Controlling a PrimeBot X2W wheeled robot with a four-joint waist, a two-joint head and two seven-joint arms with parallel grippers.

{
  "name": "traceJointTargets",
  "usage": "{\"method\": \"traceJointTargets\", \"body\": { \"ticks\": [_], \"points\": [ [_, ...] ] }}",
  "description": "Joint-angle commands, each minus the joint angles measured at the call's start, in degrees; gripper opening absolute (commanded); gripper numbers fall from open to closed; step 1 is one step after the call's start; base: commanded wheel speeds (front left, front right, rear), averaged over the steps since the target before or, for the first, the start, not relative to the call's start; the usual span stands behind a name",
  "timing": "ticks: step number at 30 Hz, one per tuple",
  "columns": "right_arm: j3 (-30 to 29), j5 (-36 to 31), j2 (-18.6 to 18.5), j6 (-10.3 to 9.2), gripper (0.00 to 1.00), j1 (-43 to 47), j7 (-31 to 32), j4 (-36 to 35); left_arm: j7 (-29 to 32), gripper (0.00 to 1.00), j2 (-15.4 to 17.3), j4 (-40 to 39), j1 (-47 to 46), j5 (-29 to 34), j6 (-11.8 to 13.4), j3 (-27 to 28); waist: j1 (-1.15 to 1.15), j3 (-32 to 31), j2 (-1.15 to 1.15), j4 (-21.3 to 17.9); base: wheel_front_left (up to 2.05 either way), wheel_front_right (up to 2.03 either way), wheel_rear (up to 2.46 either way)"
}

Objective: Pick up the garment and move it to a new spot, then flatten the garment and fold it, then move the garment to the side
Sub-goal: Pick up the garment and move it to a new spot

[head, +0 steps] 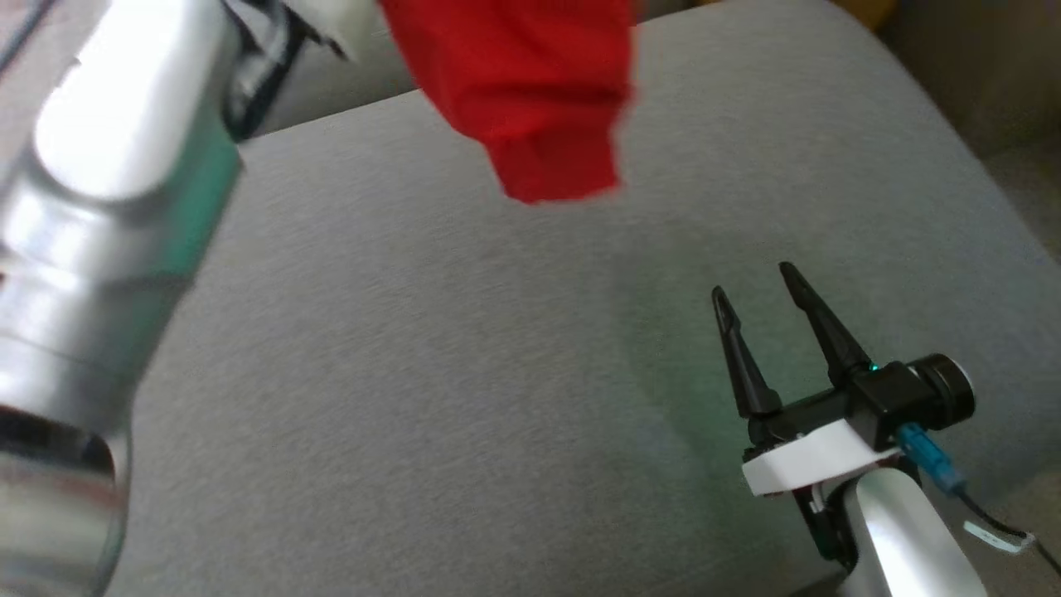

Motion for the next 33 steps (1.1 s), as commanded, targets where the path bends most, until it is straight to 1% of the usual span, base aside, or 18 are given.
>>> {"method": "traceJointTargets", "body": {
  "ticks": [1, 3, 7, 10, 11, 12, 13, 14, 17, 21, 23, 25, 27, 30, 33],
  "points": [
    [0.8, 0.6, 0.7, -0.04, 1.0, -0.9, -0.1, -2.4, -0.4, 0.0, 3.3, -1.7, 1.5, -0.7, 0.1, 0.7, 0.01, 0.4, -0.01, -1.3, 0.0, 0.0, 0.0],
    [0.0, 0.7, 0.8, -0.04, 1.0, -0.7, -0.1, -2.9, -1.6, 0.0, 3.7, -2.3, 6.5, -0.9, 0.5, -0.5, 0.01, 1.1, -0.01, -1.0, 0.0, 0.0, 0.0],
    [-1.6, 0.7, 0.9, -0.04, 1.0, 0.2, -0.1, -3.5, -5.6, 0.0, 3.4, -1.1, 19.7, -2.0, 2.2, -2.6, 0.01, 2.1, -0.01, 0.2, 0.0, 0.0, 0.0],
    [-2.3, 0.8, 1.0, -0.04, 1.0, 1.1, -0.1, -3.5, -7.6, 0.0, 2.1, 1.3, 29.8, -3.1, 3.7, -4.1, 0.01, 2.5, -0.01, 1.4, 0.0, 0.0, 0.0],
    [-2.5, 0.8, 1.0, -0.04, 1.0, 1.3, -0.1, -3.5, -8.1, 0.13, 1.5, 2.1, 32.6, -3.6, 4.2, -4.2, 0.01, 2.4, -0.01, 2.0, 0.0, 0.0, 0.0],
    [-2.7, 0.8, 1.0, -0.04, 1.0, 1.6, -0.1, -3.5, -8.6, 0.76, 0.7, 2.8, 35.2, -4.2, 4.9, -3.9, 0.01, 2.3, -0.01, 2.5, 0.0, 0.0, 0.0],
    [-2.9, 0.9, 1.0, -0.04, 1.0, 1.9, -0.1, -3.4, -8.9, 1.0, 0.1, 3.1, 37.4, -4.5, 5.6, -3.6, 0.01, 2.1, -0.01, 3.1, 0.0, 0.0, 0.0],
    [-2.9, 0.9, 1.0, -0.04, 1.0, 1.9, -0.1, -3.4, -8.9, 1.0, 0.1, 3.1, 37.4, -4.5, 5.6, -3.6, 0.01, 2.1, -0.01, 3.1, 0.0, 0.0, 0.0],
    [-3.7, 1.2, 1.0, -0.04, 1.0, 3.2, -0.1, -2.9, -9.4, 1.0, -2.1, 2.2, 43.4, -5.6, 8.3, -0.7, 0.01, 0.5, -0.01, 5.3, 0.0, 0.0, 0.0],
    [-5.3, 1.9, 1.0, -0.04, 1.0, 5.7, -0.1, -2.0, -9.4, 1.0, -3.8, -4.4, 51.8, -3.4, 13.2, 5.8, 0.01, -2.5, -0.01, 9.2, 0.0, 0.0, 0.0],
    [-5.9, 2.3, 1.0, -0.04, 1.0, 7.3, -0.1, -1.6, -9.4, 1.0, -4.8, -8.5, 56.1, -1.5, 15.6, 9.7, 0.01, -4.2, -0.01, 11.3, 0.0, 0.0, 0.0],
    [-6.3, 2.4, 0.9, -0.04, 1.0, 8.6, -0.1, -1.3, -9.4, 1.0, -5.7, -13.0, 60.1, 1.0, 17.4, 13.5, 0.01, -5.4, -0.01, 13.2, 0.0, 0.0, 0.0],
    [-7.1, 2.5, 0.8, -0.04, 1.0, 9.6, -0.1, -1.1, -9.4, 1.0, -7.0, -17.7, 63.7, 3.5, 18.3, 17.1, 0.01, -6.5, -0.01, 15.1, 0.0, 0.0, 0.0],
    [-8.2, 3.0, 0.9, -0.04, 1.0, 11.0, -0.1, -0.8, -9.4, 1.0, -8.5, -23.5, 68.7, 7.7, 18.4, 21.2, 0.01, -8.1, -0.01, 17.1, 0.0, 0.0, 0.0],
    [-8.8, 3.0, 0.8, -0.04, 1.0, 12.4, -0.1, -0.5, -9.4, 1.0, -10.0, -27.7, 73.0, 10.8, 17.7, 24.2, 0.01, -9.4, -0.01, 18.7, 0.0, 0.0, 0.0]
  ]
}}
